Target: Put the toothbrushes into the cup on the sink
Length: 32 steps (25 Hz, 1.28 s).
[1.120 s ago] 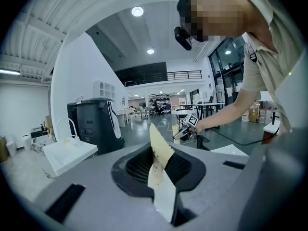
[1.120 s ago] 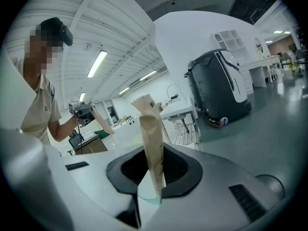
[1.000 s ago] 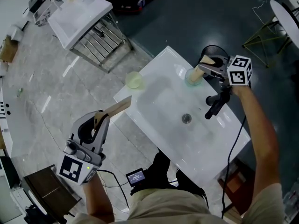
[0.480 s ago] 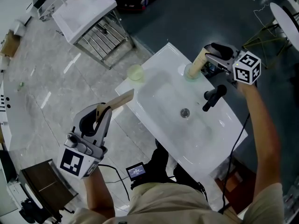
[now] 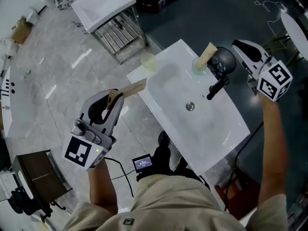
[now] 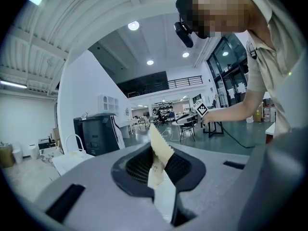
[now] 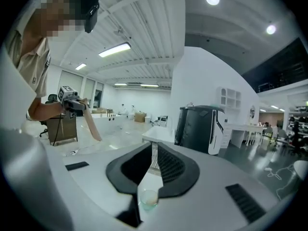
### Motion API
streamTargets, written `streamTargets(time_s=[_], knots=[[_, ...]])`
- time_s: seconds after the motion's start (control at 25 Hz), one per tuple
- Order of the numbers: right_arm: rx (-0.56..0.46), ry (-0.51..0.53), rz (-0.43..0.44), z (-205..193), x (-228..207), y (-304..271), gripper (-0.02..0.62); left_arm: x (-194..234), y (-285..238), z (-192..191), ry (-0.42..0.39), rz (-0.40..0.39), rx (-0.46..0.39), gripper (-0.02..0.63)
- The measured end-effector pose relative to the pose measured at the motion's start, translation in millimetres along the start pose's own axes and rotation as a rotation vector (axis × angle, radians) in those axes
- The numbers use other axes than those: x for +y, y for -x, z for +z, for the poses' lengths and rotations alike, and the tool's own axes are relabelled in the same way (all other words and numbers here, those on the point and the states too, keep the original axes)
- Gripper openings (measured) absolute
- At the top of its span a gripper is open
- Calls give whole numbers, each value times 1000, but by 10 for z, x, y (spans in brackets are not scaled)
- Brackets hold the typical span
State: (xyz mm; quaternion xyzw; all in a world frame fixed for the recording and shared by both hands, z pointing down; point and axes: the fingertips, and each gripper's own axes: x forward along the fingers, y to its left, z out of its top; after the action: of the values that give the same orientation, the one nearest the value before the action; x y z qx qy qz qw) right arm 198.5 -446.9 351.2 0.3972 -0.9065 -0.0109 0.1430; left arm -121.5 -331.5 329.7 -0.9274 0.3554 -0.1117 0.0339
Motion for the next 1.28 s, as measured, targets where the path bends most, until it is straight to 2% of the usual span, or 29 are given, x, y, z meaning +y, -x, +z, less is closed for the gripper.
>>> streamTargets(time_s=[0.16,0.36,0.56,0.72,1.04,1.28], knots=[[-46,9,8,454,603,465,6,-236,275,229,-20,13,-24,54],[-128,3,9,873,1383,1122,5,-593,559,524,-50,17,-70,54],[-174,20,-17,1069,1966,1670,5,-937,837,687,-64,20,-93,54],[-183,25,6,1073,2330,1934,5,-1147,1009,719,-73,26,-101,54],[-179,24,14,1010,2591,2083,5,-1221,1208,733,-80,49,-109,54],[-158,-10,6,933,2593,1963,5,-988,1128,656,-67,47,-95,54]])
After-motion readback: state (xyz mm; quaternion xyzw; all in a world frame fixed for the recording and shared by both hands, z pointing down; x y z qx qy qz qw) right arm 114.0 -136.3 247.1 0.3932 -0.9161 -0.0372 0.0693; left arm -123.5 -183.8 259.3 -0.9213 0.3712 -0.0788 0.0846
